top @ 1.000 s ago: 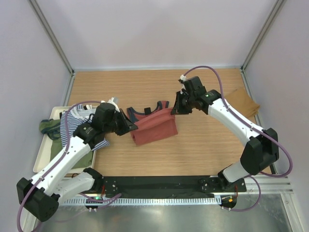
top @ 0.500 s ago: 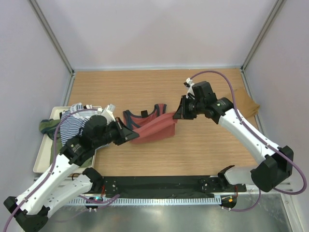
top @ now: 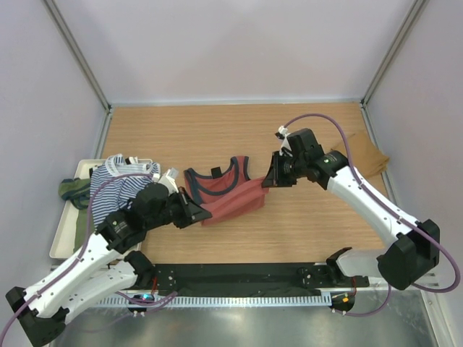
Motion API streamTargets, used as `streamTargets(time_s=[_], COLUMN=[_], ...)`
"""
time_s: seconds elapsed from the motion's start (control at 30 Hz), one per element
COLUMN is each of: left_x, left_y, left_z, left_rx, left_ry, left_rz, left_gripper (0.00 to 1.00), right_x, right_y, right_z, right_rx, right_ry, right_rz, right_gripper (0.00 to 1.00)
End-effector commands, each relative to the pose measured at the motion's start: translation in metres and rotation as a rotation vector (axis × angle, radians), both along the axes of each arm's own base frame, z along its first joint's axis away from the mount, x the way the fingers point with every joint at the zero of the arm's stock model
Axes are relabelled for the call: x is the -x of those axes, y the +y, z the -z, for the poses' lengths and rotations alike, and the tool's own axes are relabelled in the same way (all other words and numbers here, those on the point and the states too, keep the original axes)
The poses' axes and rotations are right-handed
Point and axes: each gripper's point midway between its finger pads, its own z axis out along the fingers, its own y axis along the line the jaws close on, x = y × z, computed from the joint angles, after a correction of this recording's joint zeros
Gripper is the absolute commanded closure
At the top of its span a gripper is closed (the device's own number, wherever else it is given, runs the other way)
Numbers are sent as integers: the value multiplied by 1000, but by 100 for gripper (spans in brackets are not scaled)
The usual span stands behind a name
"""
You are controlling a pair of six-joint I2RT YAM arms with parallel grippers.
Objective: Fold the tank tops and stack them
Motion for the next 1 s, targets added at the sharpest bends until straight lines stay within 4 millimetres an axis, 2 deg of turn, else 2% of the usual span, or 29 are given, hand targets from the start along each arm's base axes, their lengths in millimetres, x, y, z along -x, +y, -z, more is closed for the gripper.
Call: streamTargets(time_s=[0.0, 0.07, 0.13, 0.3, 0.53, 0.67, 0.7, 0.83, 0.9, 0.93, 0.97], left_x=[-10, -20, -24, -45, -75, -87, -90, -88, -85, -81, -78], left_y=[0, 2, -4, 4, 23, 22, 21, 15, 16, 16, 16], left_z=[-6, -2, 2, 9, -2, -3, -3, -15, -18, -23, -23], left_rx=[0, -16, -15, -36, -25, -9, -4, 33, 29, 36, 31], left_ry=[-41, -31, -9, 7, -13, -1, 2, -15, -19, -27, -26], left_rz=[-31, -56, -41, -93, -188, -196, -193, -165, -153, -138, -128], left_gripper=[100, 100, 100, 100, 100, 100, 100, 100, 100, 100, 100], right_x=[-30, -37, -45, -66, -95, -109, -112, -111, -108, -104, -101], right_y=[-1, 2, 5, 13, 24, 31, 32, 34, 33, 32, 32], right_z=[-17, -21, -15, -9, -8, -4, 0, -4, -14, -12, -21], right_rx=[29, 30, 46, 54, 34, 27, 31, 13, -6, -8, -25], right_ry=[-89, -97, -88, -82, -87, -78, -64, -65, -88, -83, -99], right_rz=[30, 30, 33, 38, 52, 51, 51, 40, 42, 42, 37], right_gripper=[93, 93, 93, 95, 95, 96, 96, 97, 97, 97, 97])
